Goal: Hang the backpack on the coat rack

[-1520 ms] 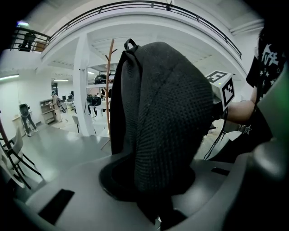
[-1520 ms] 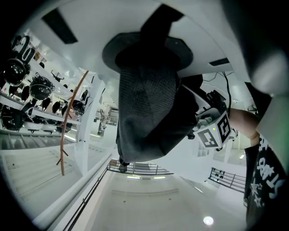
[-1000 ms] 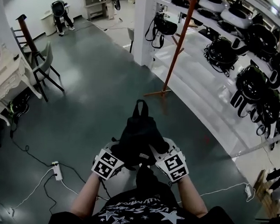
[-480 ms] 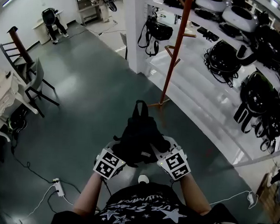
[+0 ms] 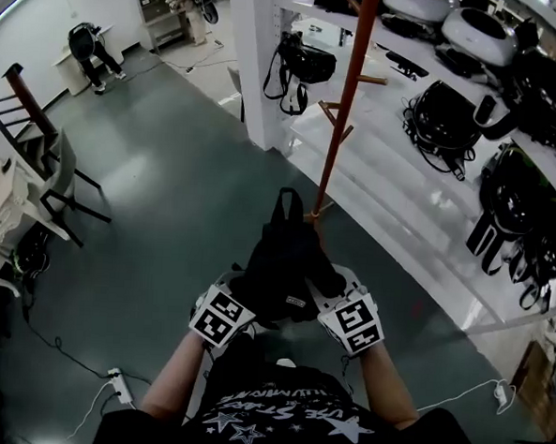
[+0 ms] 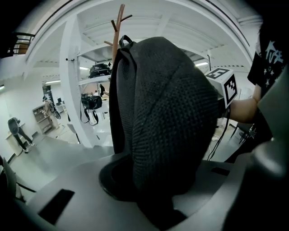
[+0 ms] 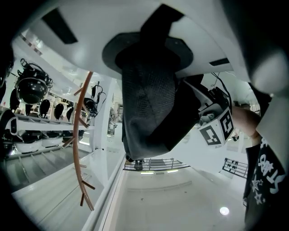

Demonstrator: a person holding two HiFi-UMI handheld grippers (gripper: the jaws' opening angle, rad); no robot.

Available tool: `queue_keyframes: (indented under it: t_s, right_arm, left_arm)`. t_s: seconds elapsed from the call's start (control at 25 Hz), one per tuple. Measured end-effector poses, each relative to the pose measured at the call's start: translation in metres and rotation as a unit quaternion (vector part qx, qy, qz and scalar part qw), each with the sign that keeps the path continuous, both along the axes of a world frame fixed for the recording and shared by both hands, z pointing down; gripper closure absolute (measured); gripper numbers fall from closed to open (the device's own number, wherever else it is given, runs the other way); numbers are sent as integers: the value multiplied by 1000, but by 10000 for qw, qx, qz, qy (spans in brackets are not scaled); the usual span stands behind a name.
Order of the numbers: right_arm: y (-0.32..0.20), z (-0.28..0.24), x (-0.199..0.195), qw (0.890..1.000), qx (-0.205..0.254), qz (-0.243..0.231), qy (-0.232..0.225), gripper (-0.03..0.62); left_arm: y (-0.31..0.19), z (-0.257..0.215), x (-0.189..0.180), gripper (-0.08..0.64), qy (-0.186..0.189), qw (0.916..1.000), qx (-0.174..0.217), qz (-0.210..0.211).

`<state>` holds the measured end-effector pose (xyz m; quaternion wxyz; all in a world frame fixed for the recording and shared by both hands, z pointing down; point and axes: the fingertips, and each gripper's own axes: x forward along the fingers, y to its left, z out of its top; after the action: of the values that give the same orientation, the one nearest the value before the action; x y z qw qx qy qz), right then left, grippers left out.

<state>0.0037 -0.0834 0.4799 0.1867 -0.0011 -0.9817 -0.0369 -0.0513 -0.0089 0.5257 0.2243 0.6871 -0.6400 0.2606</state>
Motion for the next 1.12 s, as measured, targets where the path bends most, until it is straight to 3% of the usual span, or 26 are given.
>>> queue_keyframes:
  t_s: [0.28, 0.52, 0.8, 1.12]
  right_arm:
    - [-39, 7, -46, 9982, -30, 593, -8, 518]
    - [-90, 6, -97, 9913, 58, 1310, 109, 518]
    - [-144, -6, -143, 9757, 45, 2184, 158, 518]
    - [-187, -7, -167, 9548, -37, 2959, 281, 518]
  left_arm:
    - [-46, 7, -54, 449, -6, 9982, 15, 608]
    - [-106, 8, -115, 450, 24, 9911, 102, 1325]
    - [-173, -6, -172, 449, 98, 9771, 99, 2122]
    - [-230, -4, -201, 448, 275, 9571, 0, 2884]
